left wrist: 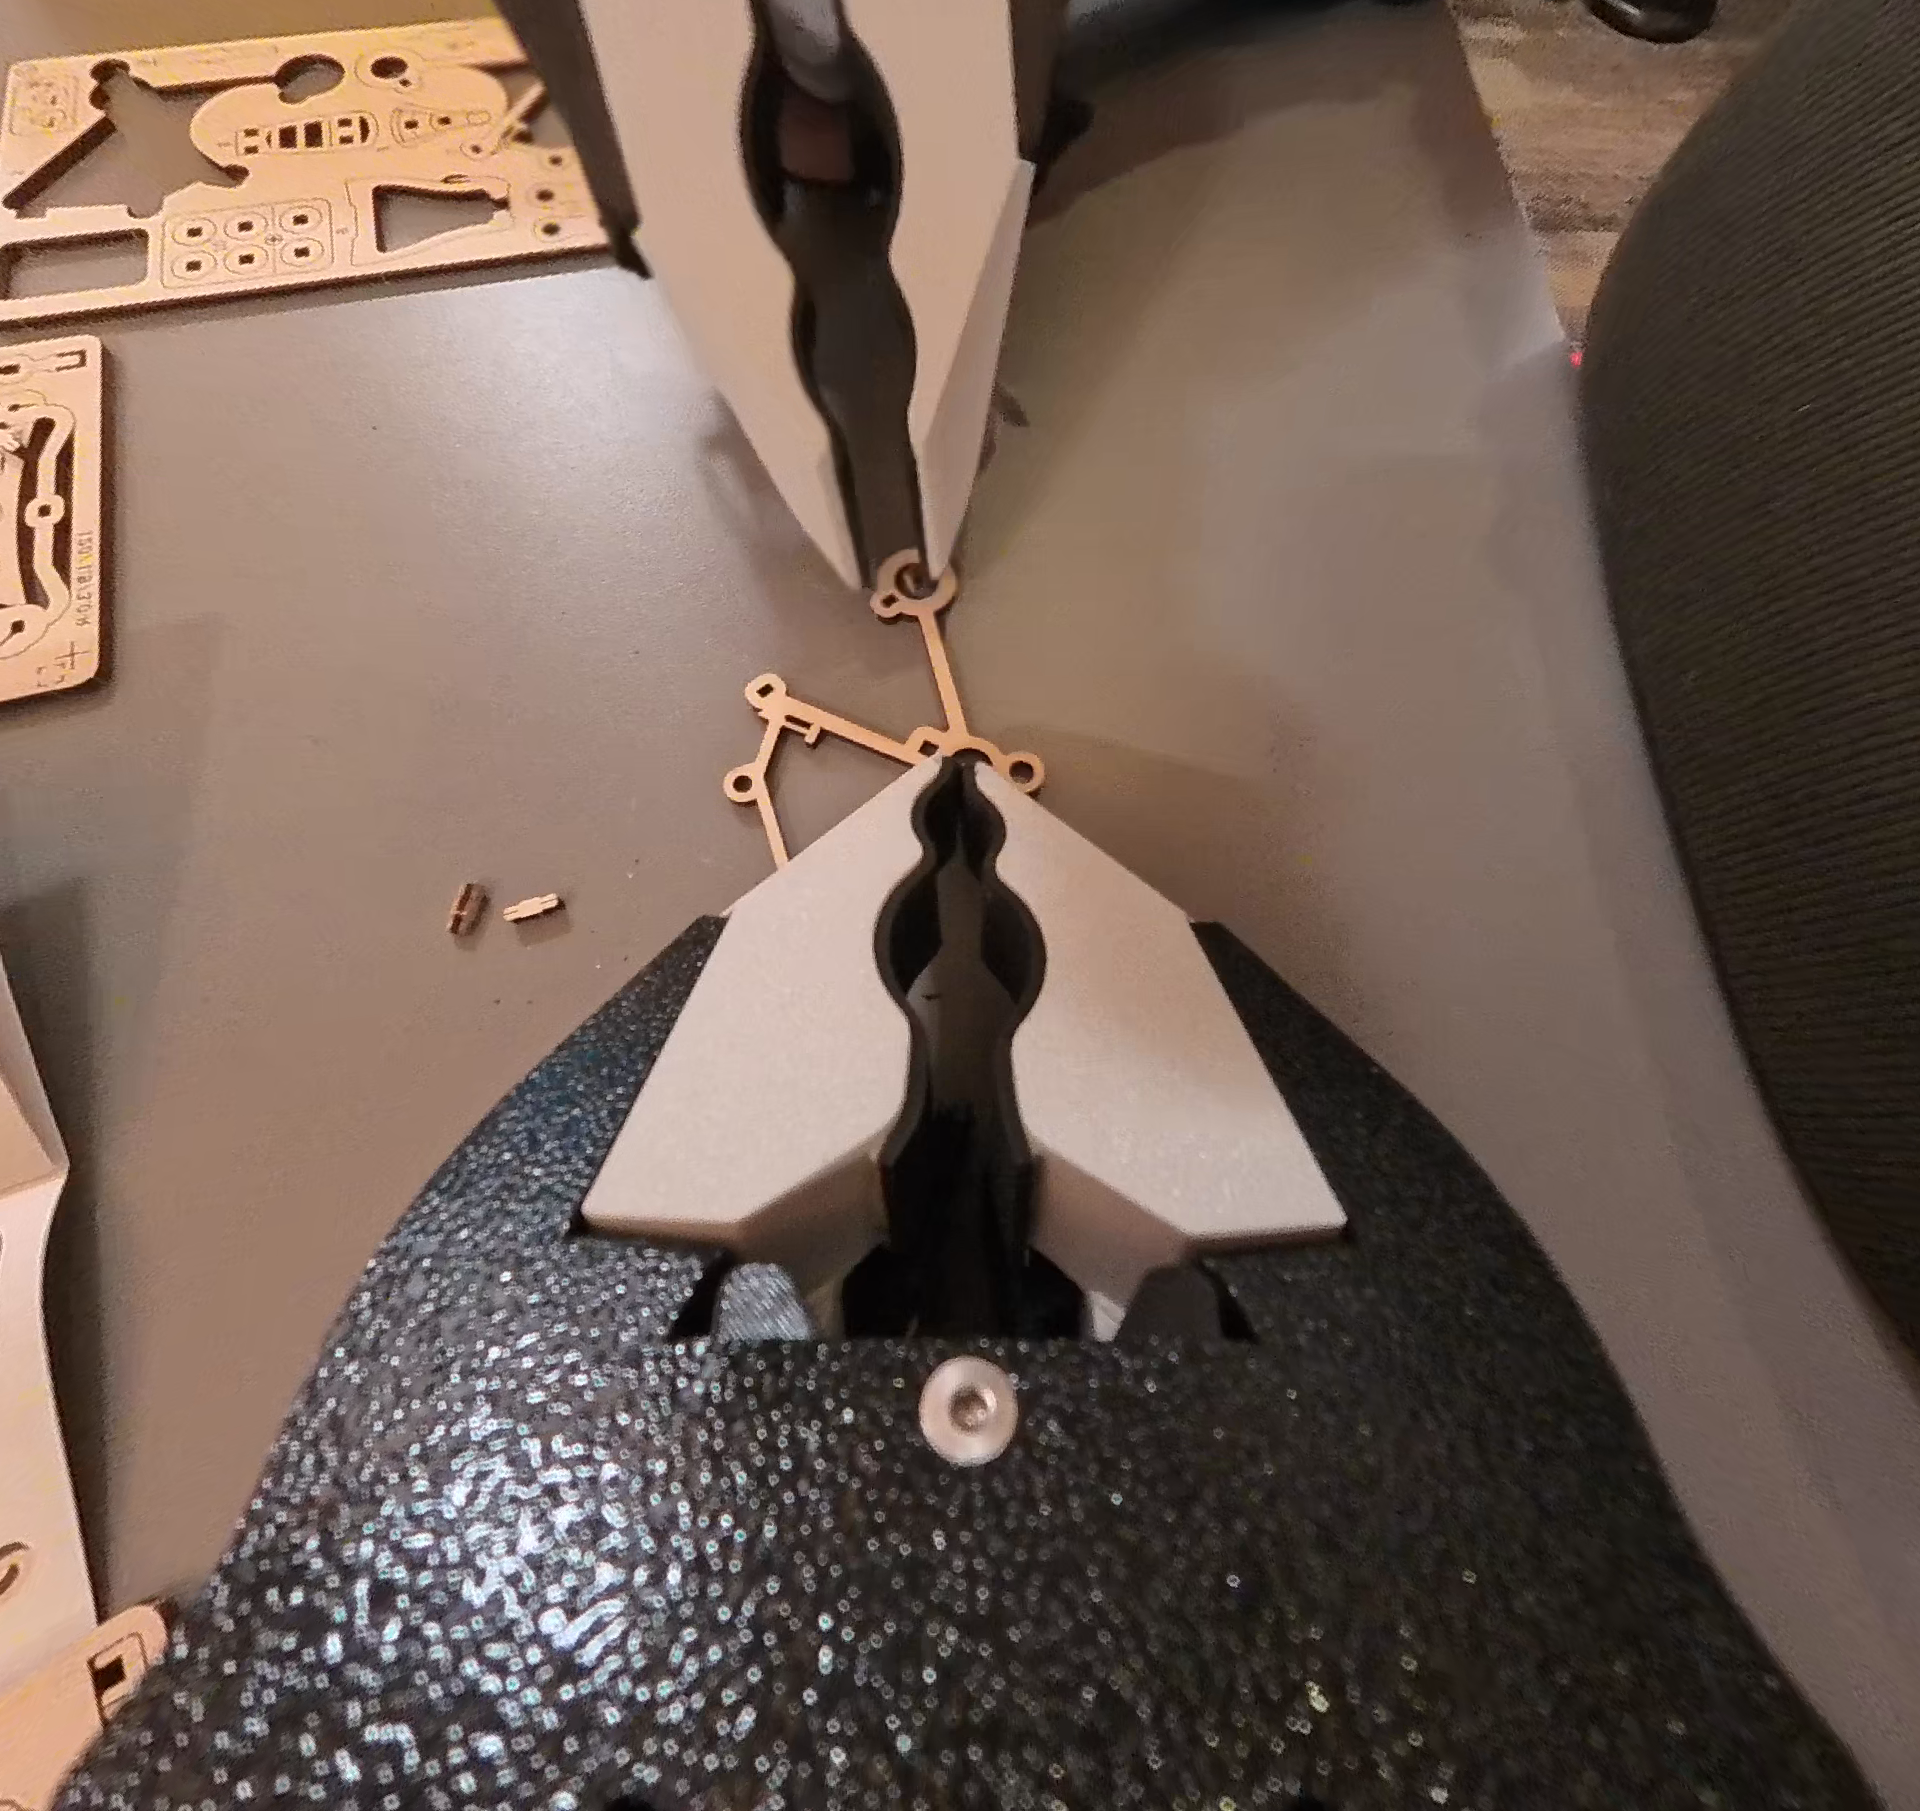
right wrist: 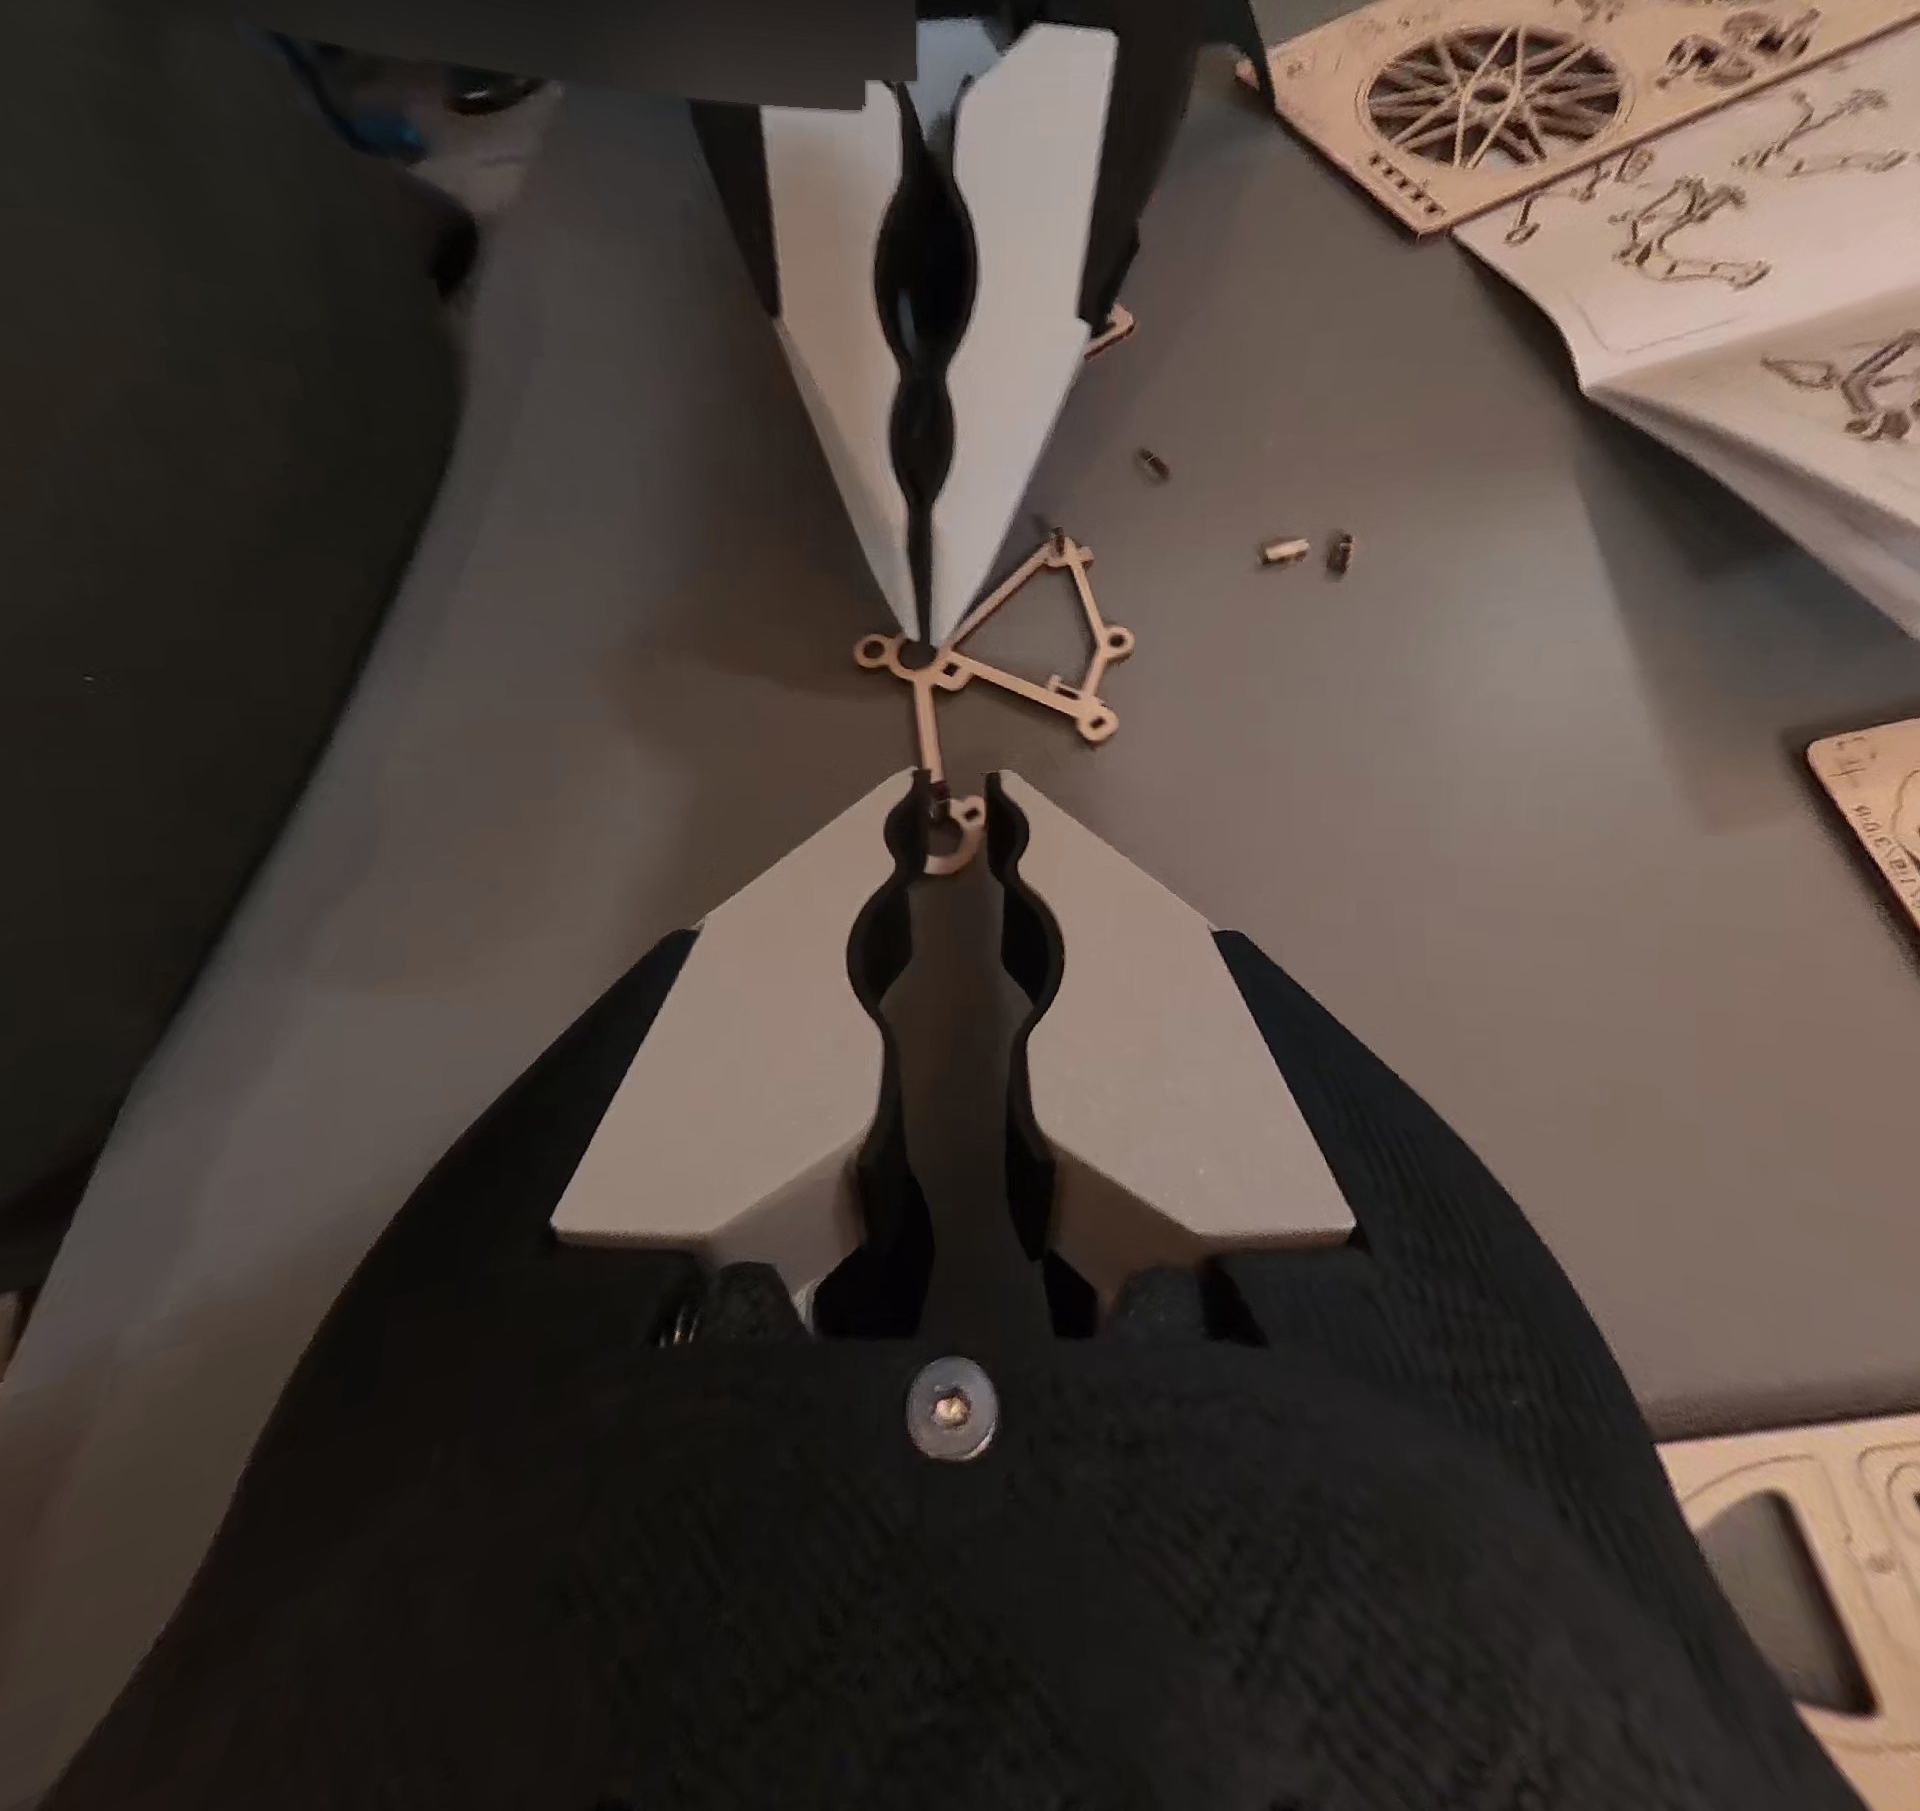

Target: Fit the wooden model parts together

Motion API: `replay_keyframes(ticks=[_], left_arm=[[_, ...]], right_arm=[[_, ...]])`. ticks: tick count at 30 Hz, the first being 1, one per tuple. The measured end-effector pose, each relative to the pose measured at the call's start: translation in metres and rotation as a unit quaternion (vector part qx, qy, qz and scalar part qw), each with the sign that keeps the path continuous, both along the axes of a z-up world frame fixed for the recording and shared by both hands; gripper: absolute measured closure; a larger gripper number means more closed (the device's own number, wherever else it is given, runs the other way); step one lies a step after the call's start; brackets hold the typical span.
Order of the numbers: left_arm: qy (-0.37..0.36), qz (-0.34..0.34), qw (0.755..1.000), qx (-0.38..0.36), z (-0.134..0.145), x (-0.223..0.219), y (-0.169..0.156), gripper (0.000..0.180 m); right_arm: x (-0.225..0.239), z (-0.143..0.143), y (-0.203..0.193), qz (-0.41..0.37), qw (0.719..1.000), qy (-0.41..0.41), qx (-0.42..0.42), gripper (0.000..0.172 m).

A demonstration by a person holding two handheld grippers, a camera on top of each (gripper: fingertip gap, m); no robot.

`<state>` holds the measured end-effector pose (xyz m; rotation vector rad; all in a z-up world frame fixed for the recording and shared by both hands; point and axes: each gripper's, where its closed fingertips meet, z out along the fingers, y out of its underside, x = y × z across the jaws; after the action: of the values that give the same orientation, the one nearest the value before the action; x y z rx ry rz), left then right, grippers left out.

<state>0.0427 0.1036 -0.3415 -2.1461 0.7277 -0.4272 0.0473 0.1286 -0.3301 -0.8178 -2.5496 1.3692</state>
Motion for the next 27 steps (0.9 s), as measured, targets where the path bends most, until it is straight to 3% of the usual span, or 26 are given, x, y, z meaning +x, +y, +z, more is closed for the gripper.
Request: replay_keyframes(ticks=[11, 16, 19, 22, 27], left_arm=[[0.001, 0.000, 1.000, 0.002, 0.000, 0.000, 0.000, 0.180], [0.005, 0.003, 1.000, -0.019, 0.001, -0.003, -0.004, 0.180], [-0.006, 0.030, 0.999, 0.028, 0.020, -0.009, 0.002, 0.174], [0.006, 0.043, 0.997, 0.061, 0.025, -0.013, 0.006, 0.170], [0.028, 0.014, 0.999, 0.041, 0.009, 0.003, 0.001, 0.170]], right_arm=[[0.003, 0.005, 0.001, -0.017, 1.000, 0.018, -0.010, 0.167], [-0.003, 0.023, 0.001, -0.023, 0.997, 0.061, -0.050, 0.166], [-0.003, 0.035, -0.001, -0.028, 0.993, 0.083, -0.080, 0.166], [-0.003, 0.030, 0.001, -0.029, 0.995, 0.078, -0.054, 0.165], [0.005, 0.008, 0.012, -0.023, 0.999, 0.021, 0.019, 0.163]])
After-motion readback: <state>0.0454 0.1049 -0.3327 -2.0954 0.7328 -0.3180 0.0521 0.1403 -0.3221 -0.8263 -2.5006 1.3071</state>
